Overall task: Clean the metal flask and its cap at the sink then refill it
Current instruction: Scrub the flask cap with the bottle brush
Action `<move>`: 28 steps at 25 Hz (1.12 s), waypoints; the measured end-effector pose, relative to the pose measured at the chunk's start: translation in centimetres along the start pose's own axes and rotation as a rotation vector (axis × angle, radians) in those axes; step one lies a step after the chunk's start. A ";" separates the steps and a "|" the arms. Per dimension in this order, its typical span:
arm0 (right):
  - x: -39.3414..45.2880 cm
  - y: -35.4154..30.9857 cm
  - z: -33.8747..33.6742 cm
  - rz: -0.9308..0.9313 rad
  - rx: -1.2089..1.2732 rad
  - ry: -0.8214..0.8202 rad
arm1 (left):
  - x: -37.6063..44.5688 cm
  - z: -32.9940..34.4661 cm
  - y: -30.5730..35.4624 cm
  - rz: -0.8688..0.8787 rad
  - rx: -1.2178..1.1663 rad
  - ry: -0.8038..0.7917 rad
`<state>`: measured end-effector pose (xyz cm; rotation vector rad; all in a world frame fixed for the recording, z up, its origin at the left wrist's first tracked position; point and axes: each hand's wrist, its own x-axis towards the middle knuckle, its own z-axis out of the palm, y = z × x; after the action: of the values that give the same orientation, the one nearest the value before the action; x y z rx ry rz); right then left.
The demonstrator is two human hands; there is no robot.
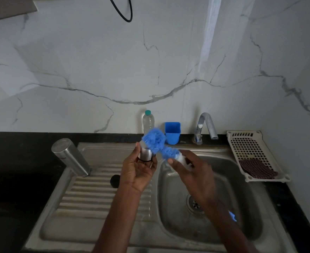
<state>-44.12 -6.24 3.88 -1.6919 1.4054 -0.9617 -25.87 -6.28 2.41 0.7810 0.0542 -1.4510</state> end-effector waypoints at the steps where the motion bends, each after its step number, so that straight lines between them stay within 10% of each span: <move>1: 0.0 0.0 0.3 -0.049 -0.059 -0.003 | -0.1 0.0 -0.3 -0.015 -0.009 0.026; 20: 0.0 1.0 2.8 -0.283 -0.344 0.223 | -1.8 1.6 -2.0 0.459 0.676 0.108; 28: -0.4 3.2 3.2 -0.315 -0.220 0.114 | -2.4 2.6 -1.8 0.395 0.445 0.032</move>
<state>-42.72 -6.07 -0.46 -2.0973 1.3835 -1.1229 -29.01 -5.36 4.73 1.1060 -0.3913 -1.0820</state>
